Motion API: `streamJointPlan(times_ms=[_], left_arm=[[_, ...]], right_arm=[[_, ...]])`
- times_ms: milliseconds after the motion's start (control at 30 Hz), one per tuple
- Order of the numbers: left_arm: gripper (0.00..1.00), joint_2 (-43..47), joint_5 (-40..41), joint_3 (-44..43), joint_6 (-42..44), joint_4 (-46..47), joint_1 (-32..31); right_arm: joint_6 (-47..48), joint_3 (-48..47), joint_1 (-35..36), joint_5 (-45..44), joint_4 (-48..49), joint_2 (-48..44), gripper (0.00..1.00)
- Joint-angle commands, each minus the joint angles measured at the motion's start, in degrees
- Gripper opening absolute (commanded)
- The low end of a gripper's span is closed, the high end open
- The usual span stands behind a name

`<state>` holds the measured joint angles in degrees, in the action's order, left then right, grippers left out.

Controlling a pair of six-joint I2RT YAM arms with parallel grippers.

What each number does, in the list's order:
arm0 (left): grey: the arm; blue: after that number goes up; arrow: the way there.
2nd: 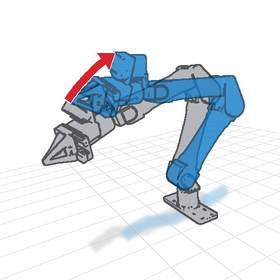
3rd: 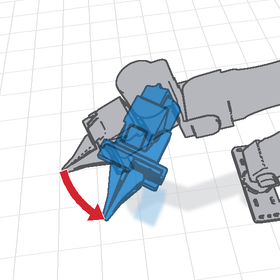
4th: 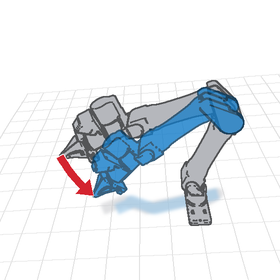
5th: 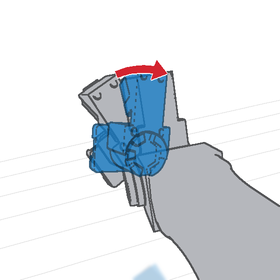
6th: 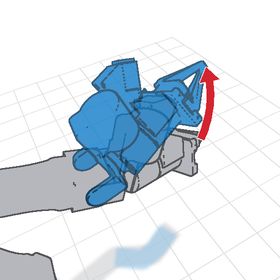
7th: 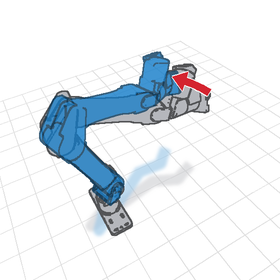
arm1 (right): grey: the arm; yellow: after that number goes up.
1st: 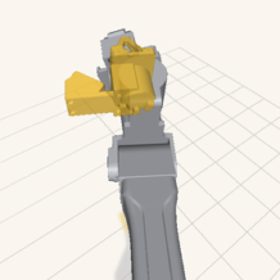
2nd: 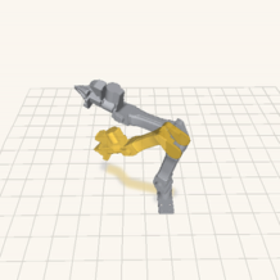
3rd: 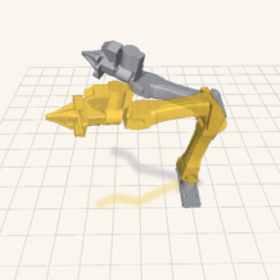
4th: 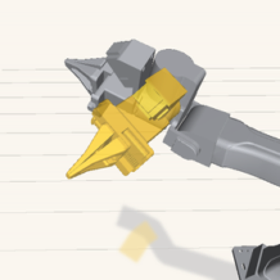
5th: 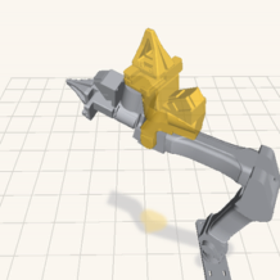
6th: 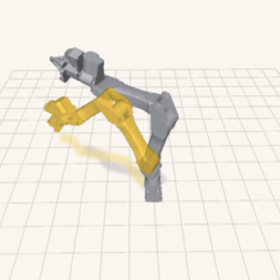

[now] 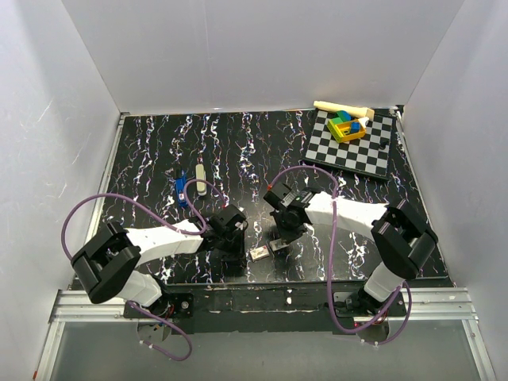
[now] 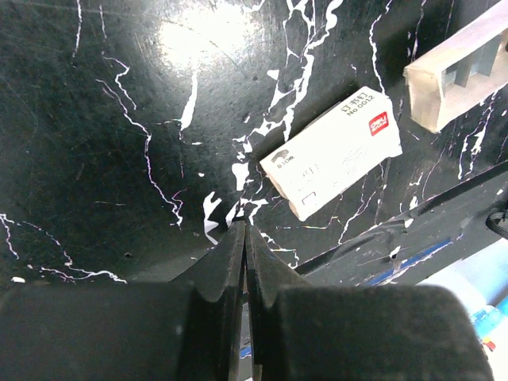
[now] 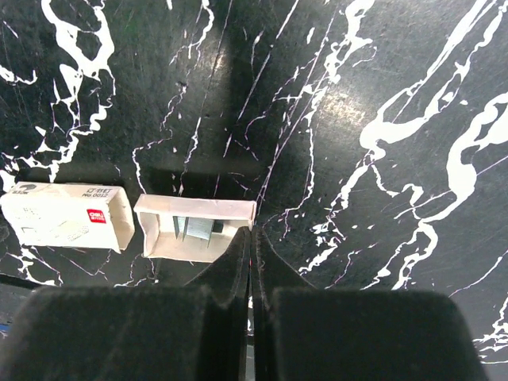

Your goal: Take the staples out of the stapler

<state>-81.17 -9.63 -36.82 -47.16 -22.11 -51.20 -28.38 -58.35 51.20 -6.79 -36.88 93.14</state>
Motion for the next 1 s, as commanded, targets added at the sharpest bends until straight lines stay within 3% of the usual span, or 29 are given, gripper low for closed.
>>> streamJointPlan(times_ms=[0, 967], left_arm=[[0.0, -0.6, 1.5, -1.0, -0.1, 0.4, -0.7], [0.0, -3.9, 4.4, -2.1, -0.6, 1.4, -1.7]], right_arm=[[-1.0, -0.3, 1.2, -1.0, -0.6, -1.6, 0.01], [-0.5, -2.7, 2.1, -1.2, 0.0, 1.5, 0.01]])
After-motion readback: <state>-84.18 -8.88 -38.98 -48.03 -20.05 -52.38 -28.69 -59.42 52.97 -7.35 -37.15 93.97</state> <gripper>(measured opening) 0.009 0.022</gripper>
